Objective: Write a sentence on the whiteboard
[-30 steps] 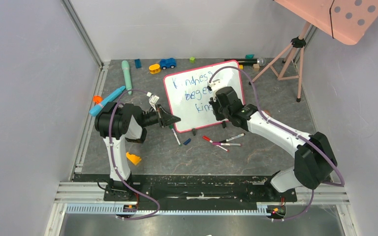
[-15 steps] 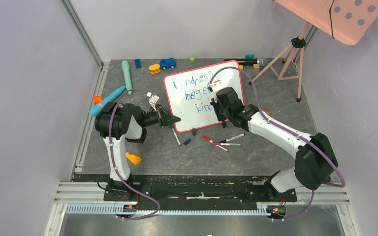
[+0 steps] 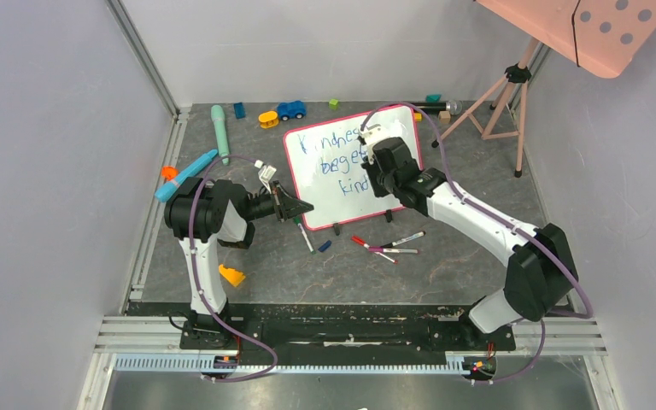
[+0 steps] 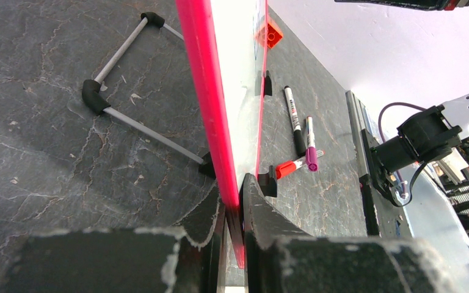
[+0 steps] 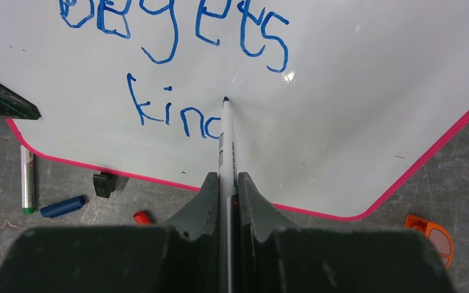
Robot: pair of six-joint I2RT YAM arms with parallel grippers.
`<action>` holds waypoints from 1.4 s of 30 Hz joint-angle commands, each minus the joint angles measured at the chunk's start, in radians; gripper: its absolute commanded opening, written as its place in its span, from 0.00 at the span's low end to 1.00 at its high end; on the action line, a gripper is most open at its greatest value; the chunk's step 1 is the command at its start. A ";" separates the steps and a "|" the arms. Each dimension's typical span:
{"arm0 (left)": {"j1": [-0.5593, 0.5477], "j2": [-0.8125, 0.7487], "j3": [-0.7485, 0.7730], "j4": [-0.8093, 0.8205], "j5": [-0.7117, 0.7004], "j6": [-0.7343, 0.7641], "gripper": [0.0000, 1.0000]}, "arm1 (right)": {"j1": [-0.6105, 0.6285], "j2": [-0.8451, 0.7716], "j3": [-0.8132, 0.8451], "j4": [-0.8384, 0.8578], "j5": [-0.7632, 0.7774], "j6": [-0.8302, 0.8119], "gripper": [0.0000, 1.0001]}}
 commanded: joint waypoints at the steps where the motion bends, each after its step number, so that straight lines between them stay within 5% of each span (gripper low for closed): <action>1: 0.021 0.058 -0.002 0.027 -0.117 0.143 0.03 | -0.021 0.032 0.054 0.046 0.032 -0.023 0.00; 17: 0.021 0.057 -0.003 0.027 -0.118 0.142 0.03 | -0.021 -0.058 -0.131 0.065 -0.012 0.029 0.00; 42: 0.021 0.058 -0.002 0.027 -0.119 0.143 0.03 | -0.021 -0.087 -0.148 0.024 0.034 0.005 0.00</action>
